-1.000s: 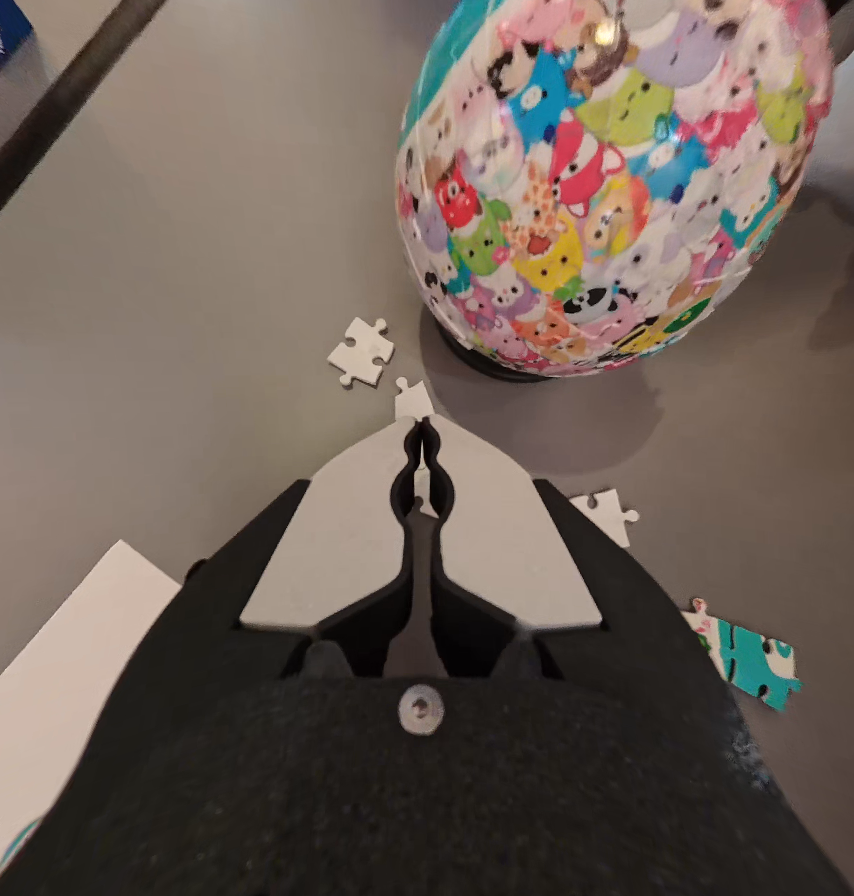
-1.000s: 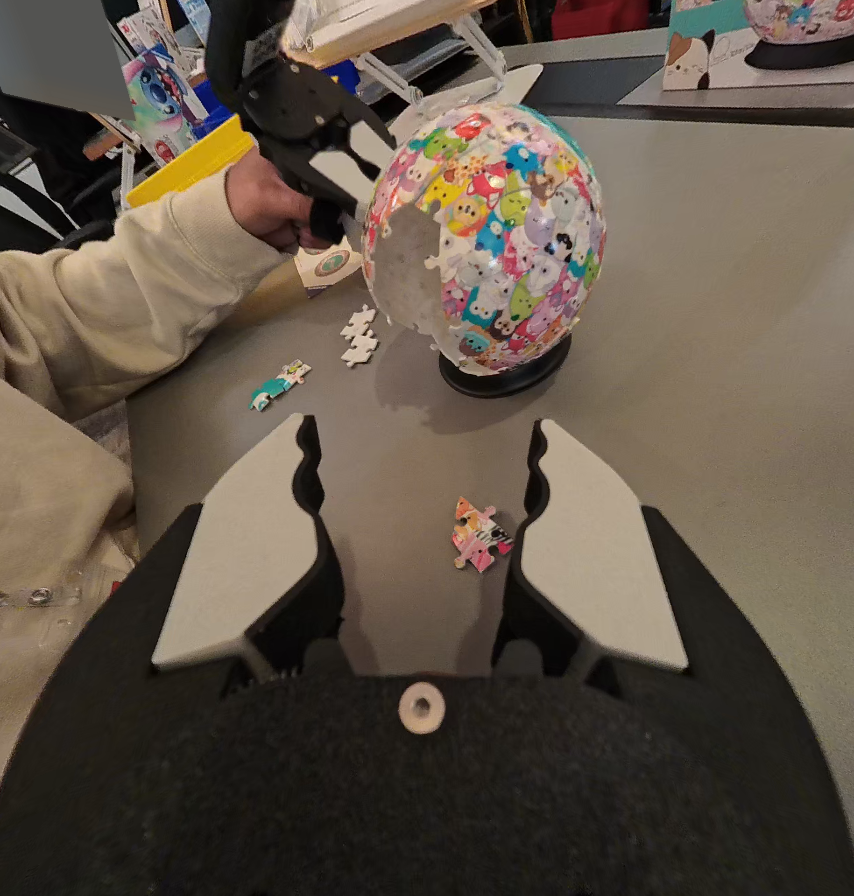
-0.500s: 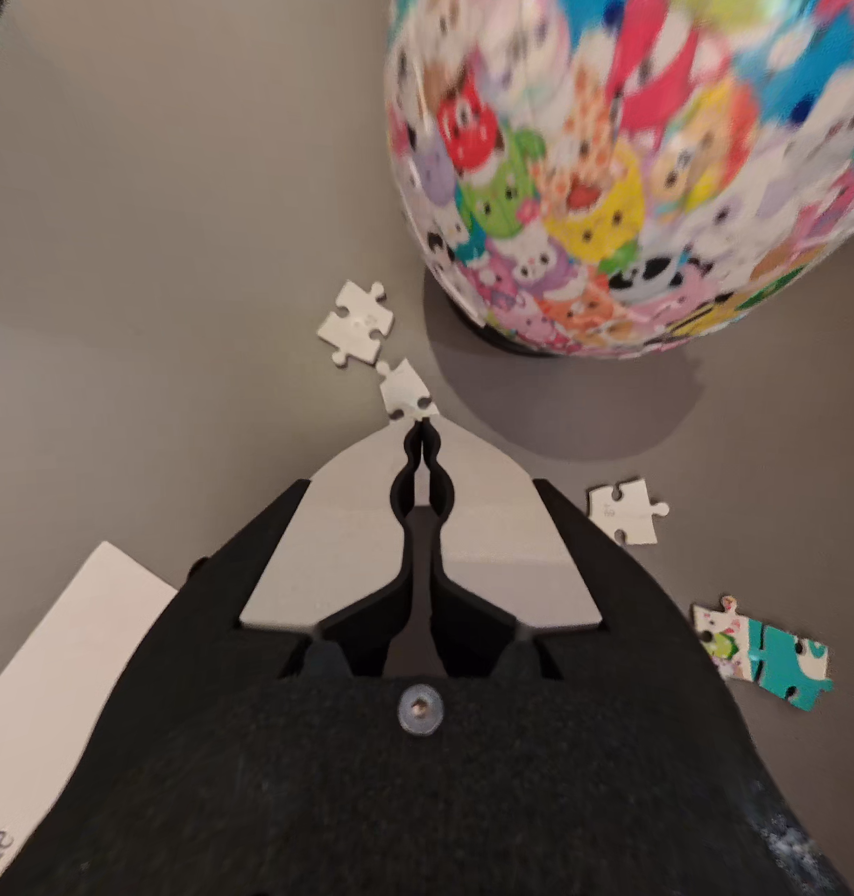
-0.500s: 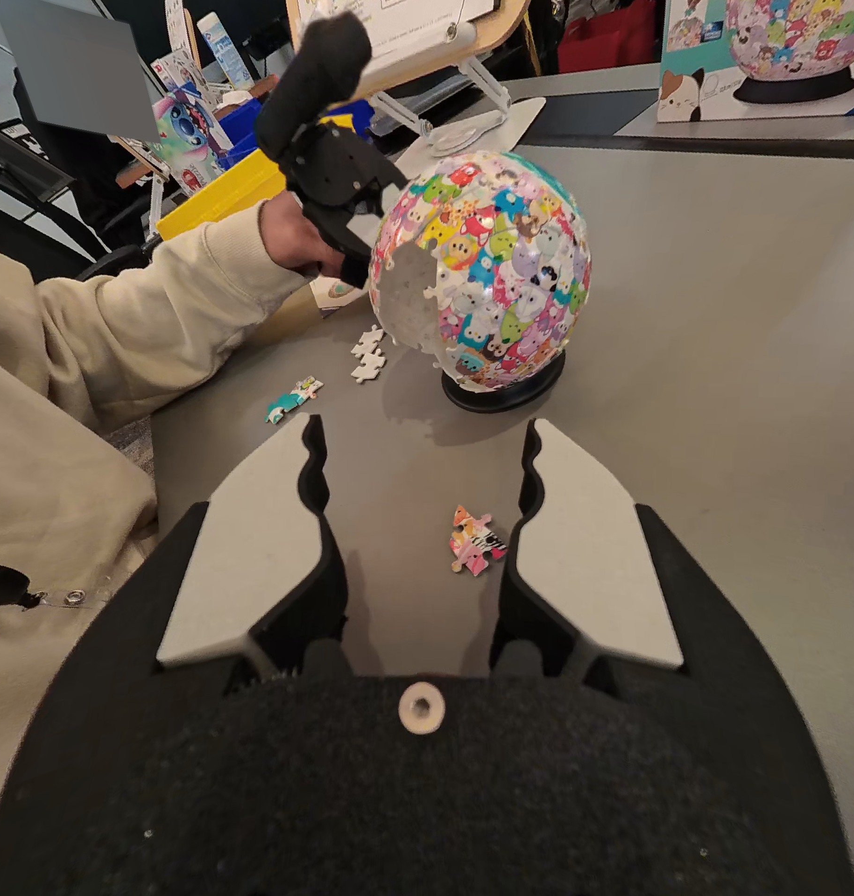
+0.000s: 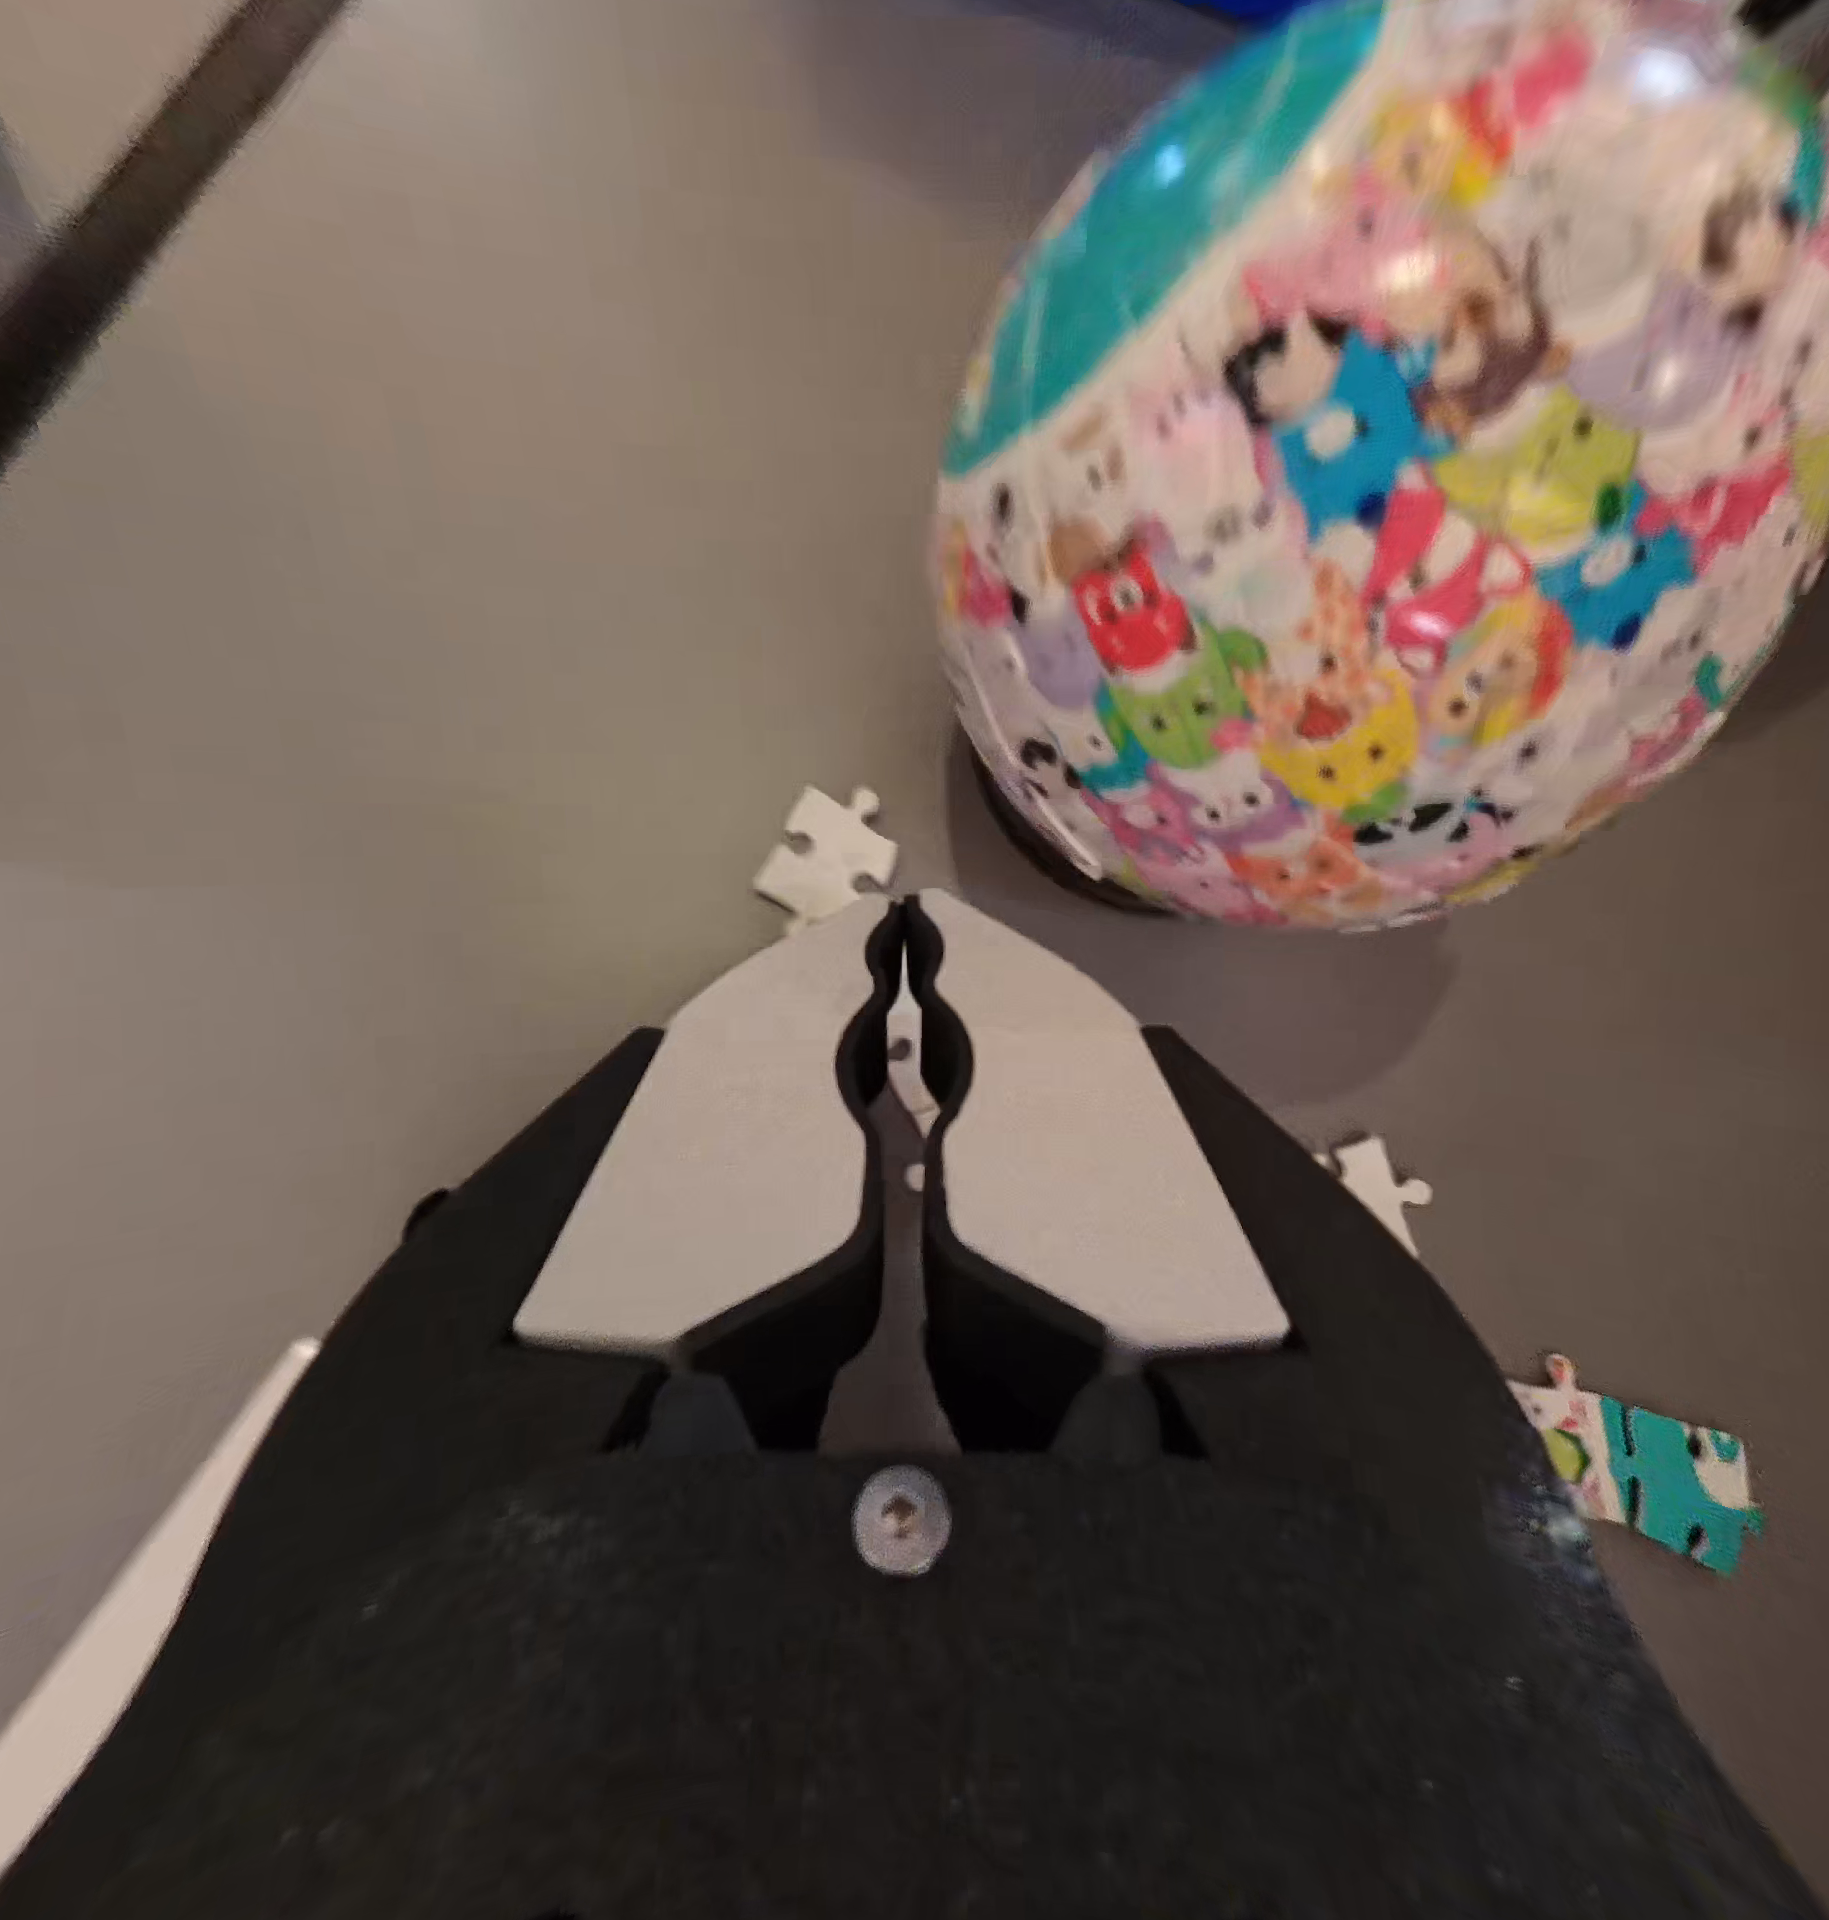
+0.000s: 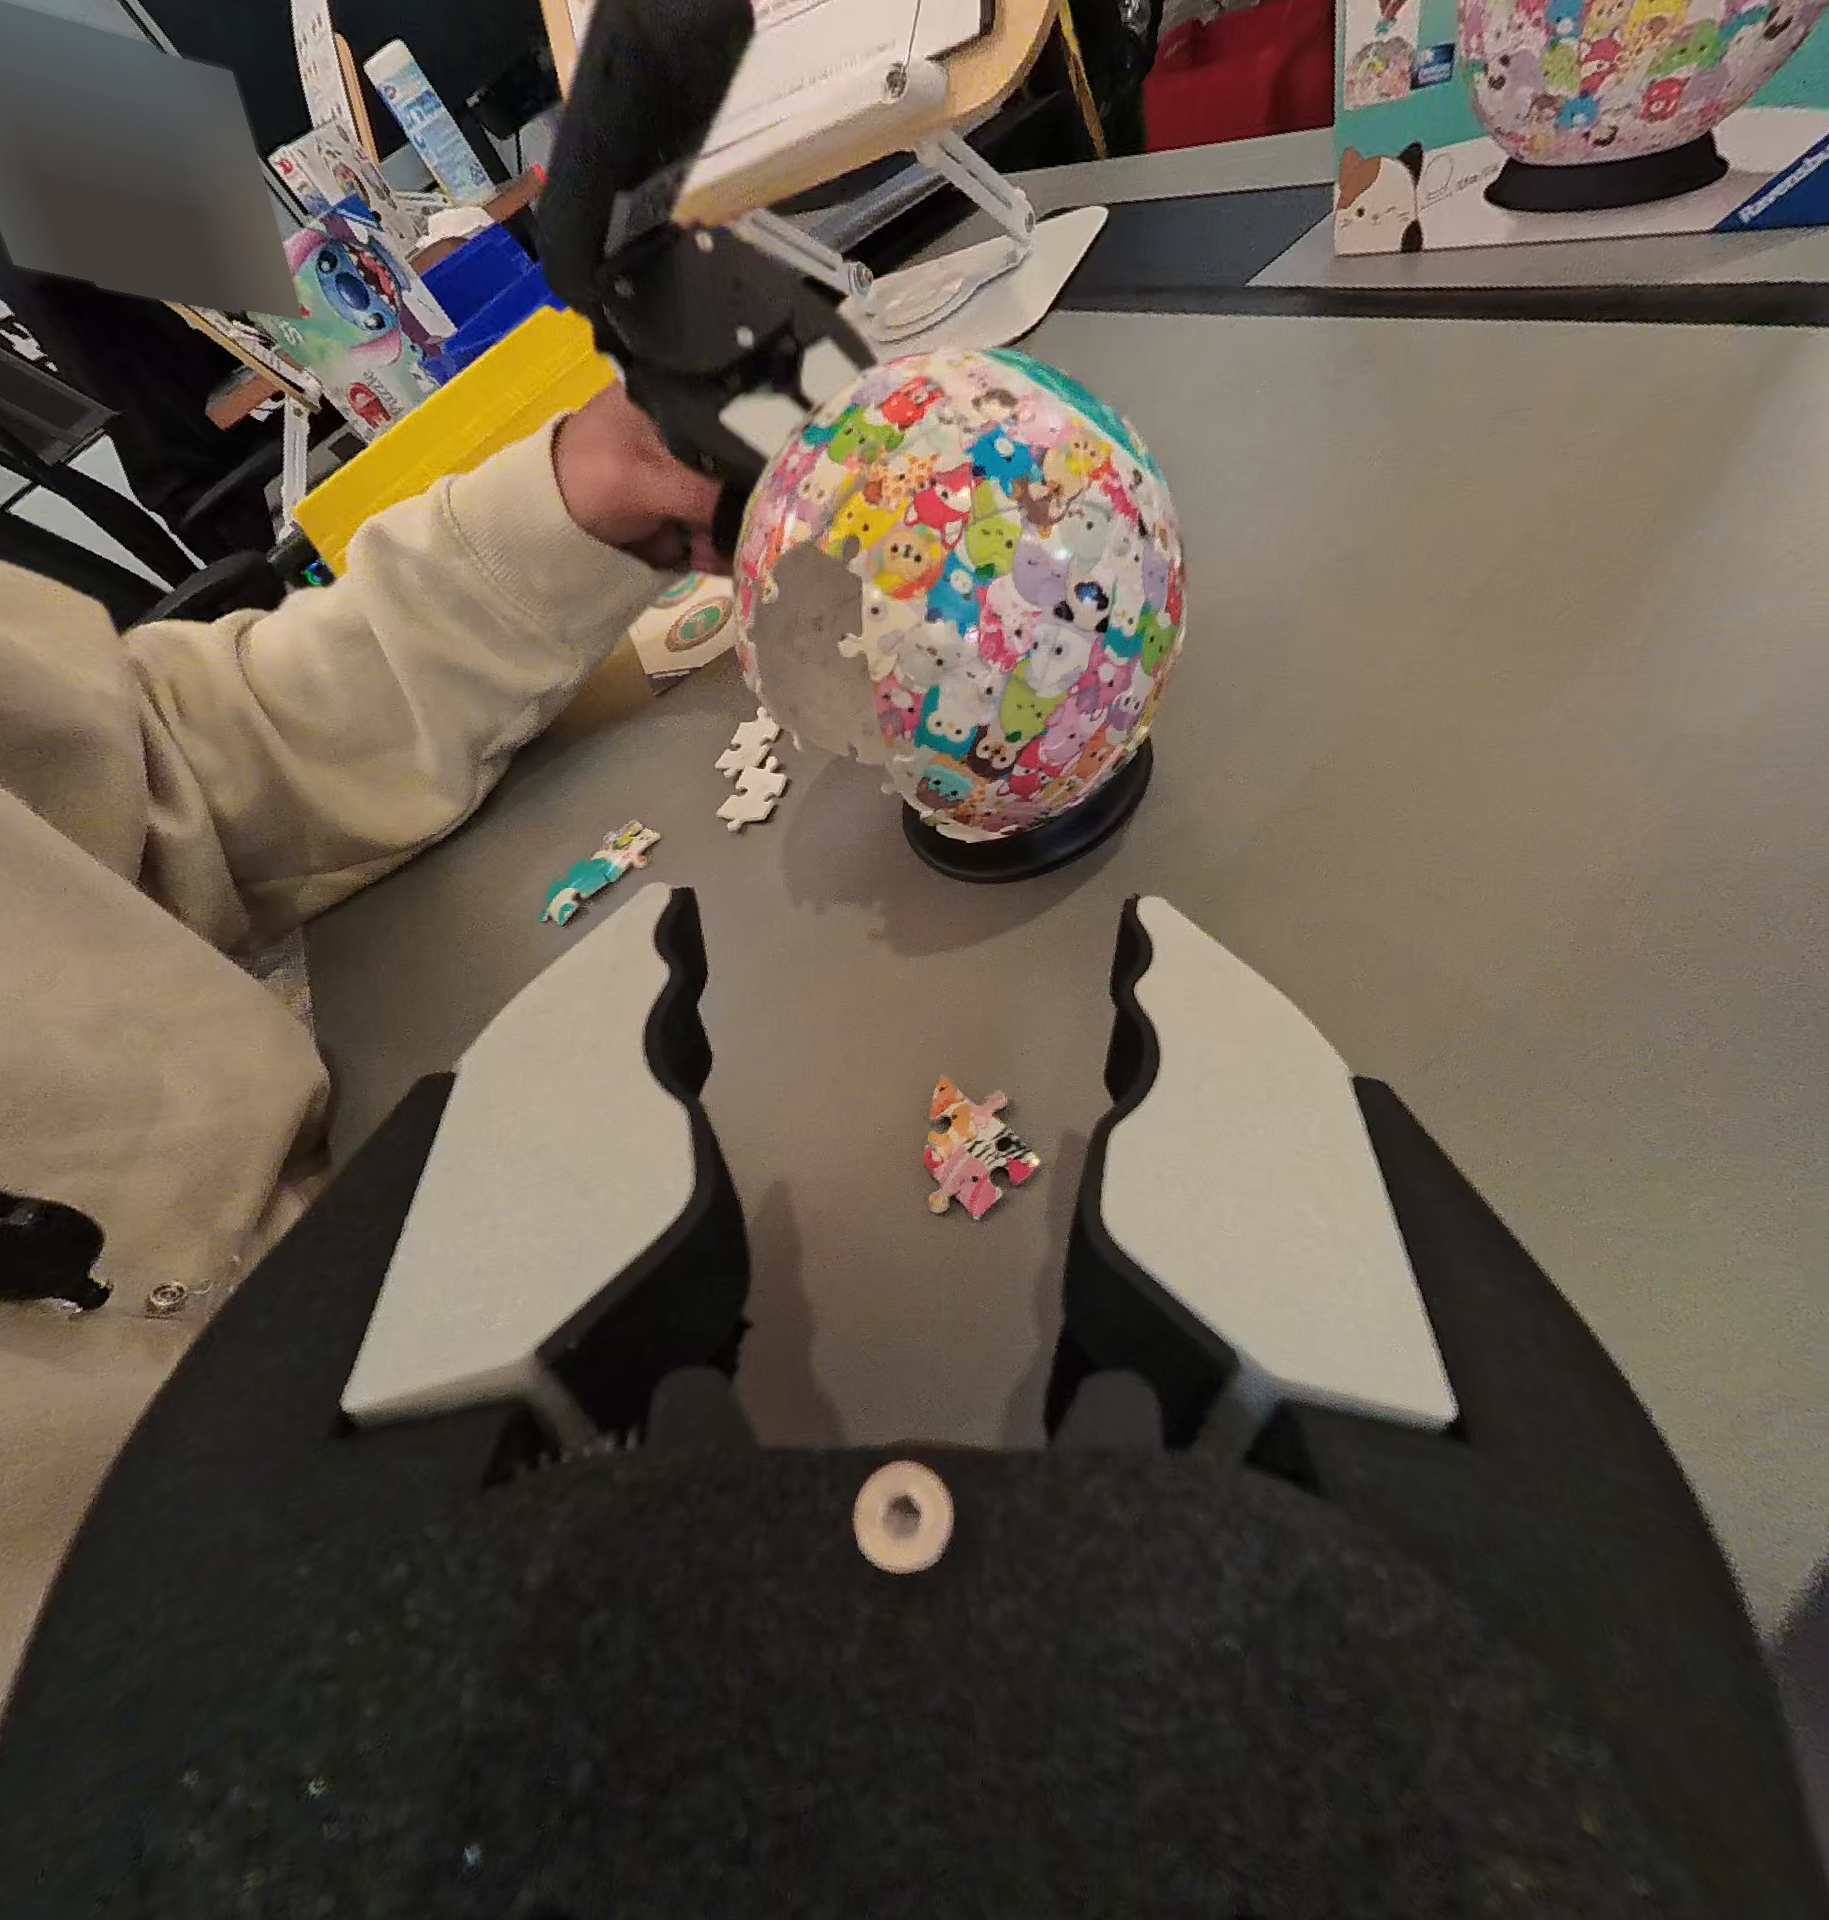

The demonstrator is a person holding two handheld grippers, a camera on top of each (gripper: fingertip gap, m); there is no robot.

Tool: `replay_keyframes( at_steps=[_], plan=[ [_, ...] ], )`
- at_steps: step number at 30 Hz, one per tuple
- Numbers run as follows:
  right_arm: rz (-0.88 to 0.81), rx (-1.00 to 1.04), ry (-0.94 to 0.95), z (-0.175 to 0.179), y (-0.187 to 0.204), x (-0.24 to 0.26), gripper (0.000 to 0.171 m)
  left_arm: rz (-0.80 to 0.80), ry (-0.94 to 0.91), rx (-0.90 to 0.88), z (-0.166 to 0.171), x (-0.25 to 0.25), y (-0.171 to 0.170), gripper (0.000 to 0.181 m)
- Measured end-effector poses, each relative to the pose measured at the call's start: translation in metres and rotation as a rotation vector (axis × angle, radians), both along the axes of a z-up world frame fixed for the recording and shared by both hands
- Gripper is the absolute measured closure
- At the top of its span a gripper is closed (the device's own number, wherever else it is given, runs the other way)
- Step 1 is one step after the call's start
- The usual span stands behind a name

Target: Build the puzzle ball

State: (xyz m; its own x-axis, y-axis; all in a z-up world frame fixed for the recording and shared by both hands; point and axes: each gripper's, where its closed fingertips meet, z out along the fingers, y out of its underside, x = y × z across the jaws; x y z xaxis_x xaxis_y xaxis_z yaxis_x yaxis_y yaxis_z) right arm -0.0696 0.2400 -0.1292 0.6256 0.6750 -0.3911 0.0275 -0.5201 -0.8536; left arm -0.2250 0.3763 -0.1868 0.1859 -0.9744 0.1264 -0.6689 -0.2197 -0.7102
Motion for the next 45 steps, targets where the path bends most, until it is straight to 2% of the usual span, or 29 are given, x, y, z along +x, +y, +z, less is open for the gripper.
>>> replay_keyframes(
  at_steps=[1,2,3,11,16,20,23,26,28,30,33,36,39,42,45],
  plan=[
    [-0.003,-0.003,-0.006,0.0,0.002,0.001,0.096,-0.002,0.001,0.013,0.004,0.001,0.008,0.179],
    [-0.006,-0.004,-0.013,0.001,0.003,0.003,0.096,0.0,0.025,0.03,0.002,0.0,0.015,0.164],
    [-0.008,-0.005,-0.018,0.001,0.005,0.004,0.096,-0.008,0.05,0.034,-0.002,0.0,0.02,0.157],
    [-0.043,-0.014,-0.004,-0.002,0.016,0.009,0.096,-0.137,0.137,0.027,-0.038,0.0,0.026,0.158],
    [-0.032,-0.029,-0.003,-0.006,0.018,0.007,0.097,-0.17,0.138,0.116,-0.04,0.005,0.026,0.176],
    [-0.018,-0.015,-0.01,-0.004,0.022,0.006,0.098,-0.162,0.139,0.086,-0.039,0.004,0.025,0.177],
    [-0.011,-0.005,0.005,0.003,0.022,0.002,0.1,-0.087,0.125,0.079,-0.03,-0.004,0.031,0.177],
    [0.024,0.02,-0.013,0.009,0.016,-0.004,0.102,0.041,0.004,0.029,0.007,-0.026,0.026,0.177],
    [0.067,0.065,-0.084,0.006,0.009,-0.009,0.1,0.128,-0.093,-0.02,0.034,-0.045,0.005,0.177],
    [0.115,0.119,-0.166,0.0,-0.001,-0.016,0.103,0.19,-0.157,-0.089,0.048,-0.062,-0.033,0.177],
    [0.212,0.174,-0.217,-0.008,-0.018,-0.029,0.106,0.237,-0.129,-0.181,0.033,-0.07,-0.107,0.177],
    [0.264,0.235,-0.24,-0.015,-0.02,-0.031,0.105,0.221,-0.055,-0.215,0.003,-0.047,-0.172,0.177],
    [0.288,0.284,-0.306,-0.021,-0.007,-0.023,0.104,0.192,-0.007,-0.199,-0.016,-0.017,-0.2,0.177],
    [0.292,0.311,-0.362,-0.026,0.006,-0.016,0.104,0.191,0.035,-0.134,-0.03,0.0,-0.204,0.177],
    [0.267,0.285,-0.294,-0.029,0.003,-0.021,0.107,0.2,0.075,-0.041,-0.037,0.001,-0.202,0.176]
  ],
)
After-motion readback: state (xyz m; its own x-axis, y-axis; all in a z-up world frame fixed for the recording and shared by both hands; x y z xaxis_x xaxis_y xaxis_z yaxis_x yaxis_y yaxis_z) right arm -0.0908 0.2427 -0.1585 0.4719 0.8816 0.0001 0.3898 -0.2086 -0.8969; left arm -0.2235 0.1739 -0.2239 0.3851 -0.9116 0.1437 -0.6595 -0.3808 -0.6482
